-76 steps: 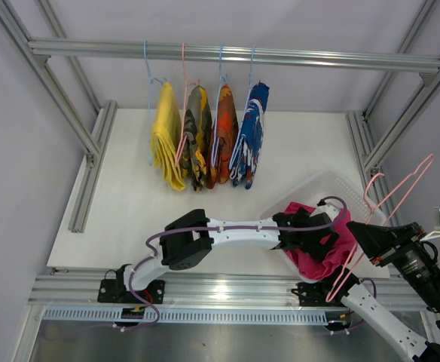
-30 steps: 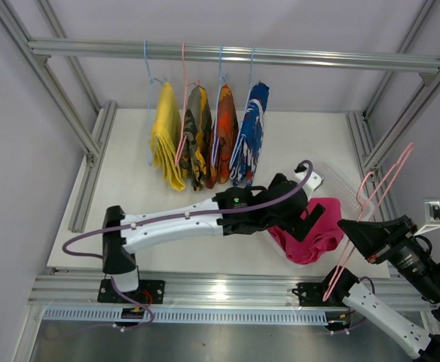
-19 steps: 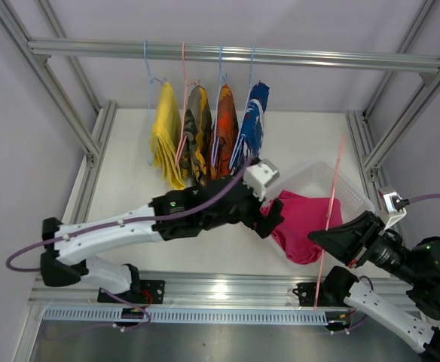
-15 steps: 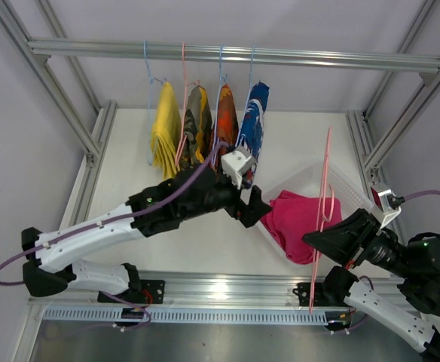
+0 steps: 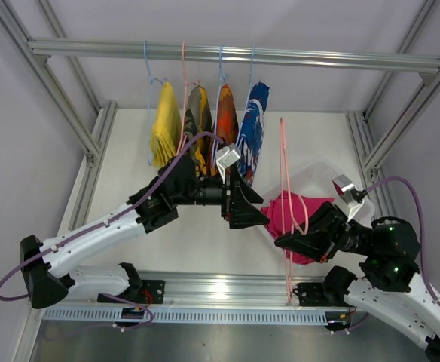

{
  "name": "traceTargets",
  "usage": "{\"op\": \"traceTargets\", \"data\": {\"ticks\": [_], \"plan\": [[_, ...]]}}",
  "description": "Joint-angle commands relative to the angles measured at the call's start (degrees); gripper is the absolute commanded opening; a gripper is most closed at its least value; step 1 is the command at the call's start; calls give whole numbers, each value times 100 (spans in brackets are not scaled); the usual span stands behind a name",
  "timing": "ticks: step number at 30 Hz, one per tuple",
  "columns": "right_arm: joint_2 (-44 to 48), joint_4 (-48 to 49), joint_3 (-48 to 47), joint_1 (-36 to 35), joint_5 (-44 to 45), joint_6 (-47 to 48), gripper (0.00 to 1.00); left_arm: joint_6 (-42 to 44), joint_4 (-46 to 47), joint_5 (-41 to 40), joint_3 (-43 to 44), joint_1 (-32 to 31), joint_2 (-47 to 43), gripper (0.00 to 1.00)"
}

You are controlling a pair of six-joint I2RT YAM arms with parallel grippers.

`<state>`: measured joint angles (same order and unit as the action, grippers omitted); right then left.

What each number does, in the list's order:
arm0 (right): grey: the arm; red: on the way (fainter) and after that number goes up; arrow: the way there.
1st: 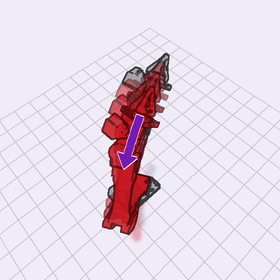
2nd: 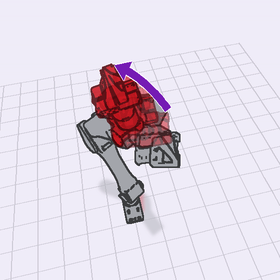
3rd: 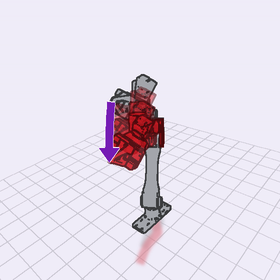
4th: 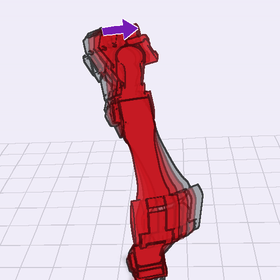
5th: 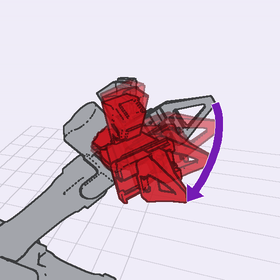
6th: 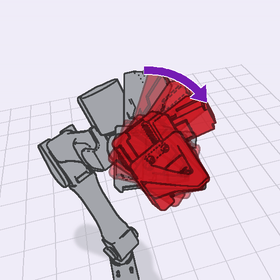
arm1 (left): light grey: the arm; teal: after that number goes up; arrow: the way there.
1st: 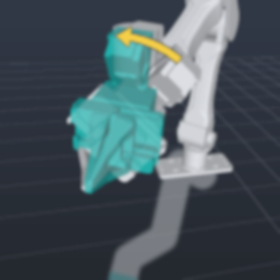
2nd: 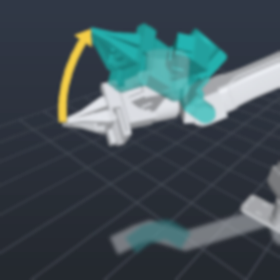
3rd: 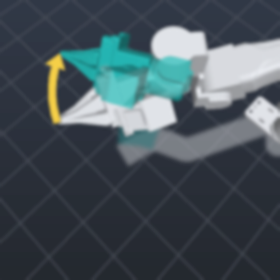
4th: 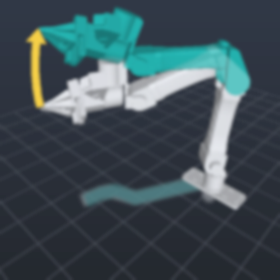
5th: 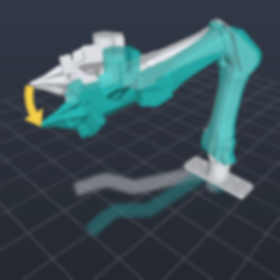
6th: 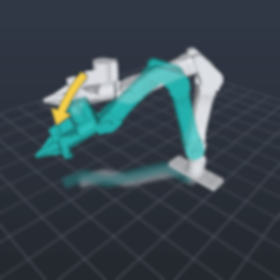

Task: Remove the trousers from the hanger
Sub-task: Place the hanger at the clothesline.

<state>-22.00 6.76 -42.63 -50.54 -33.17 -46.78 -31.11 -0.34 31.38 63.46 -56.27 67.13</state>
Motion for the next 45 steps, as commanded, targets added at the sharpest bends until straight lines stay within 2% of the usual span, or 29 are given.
{"op": "traceTargets", "data": {"ticks": [1, 2, 4, 15, 24, 32, 35, 39, 41, 42, 45], "plan": [[-313, 1089, 167, -43, -313, -120, 0, -955, 1429, 1089, -360, 256, -95, 99], [-357, 1142, 220, -43, -304, -129, 0, -1106, 1832, 1168, -448, 318, -156, 100], [-454, 1336, 369, -61, -278, -155, 0, -1300, 2072, 1326, -694, 520, -227, 99], [-823, 1960, 748, -421, 55, -94, 0, -1424, 2187, 914, -1204, 828, -570, 98], [-1087, 2241, 678, -1106, 346, 529, 0, -1644, 2231, 616, -1354, 828, -526, 76], [-1588, 2505, 660, -1467, 469, 776, 0, -1661, 2231, 598, -1371, 828, -570, 64], [-1632, 2540, 712, -1502, 522, 820, 0, -1661, 2240, 642, -1389, 828, -596, 52], [-1484, 2365, 756, -1520, 680, 916, 0, -1661, 2231, 659, -1371, 828, -614, 21], [-1378, 2199, 774, -1520, 759, 995, 0, -1661, 2214, 677, -1363, 828, -614, 10], [-1290, 2154, 783, -1529, 846, 1022, 0, -1661, 2214, 686, -1363, 828, -605, 1], [-1184, 1978, 827, -1529, 961, 1075, 0, -1670, 2170, 695, -1345, 828, -579, 1]]}}
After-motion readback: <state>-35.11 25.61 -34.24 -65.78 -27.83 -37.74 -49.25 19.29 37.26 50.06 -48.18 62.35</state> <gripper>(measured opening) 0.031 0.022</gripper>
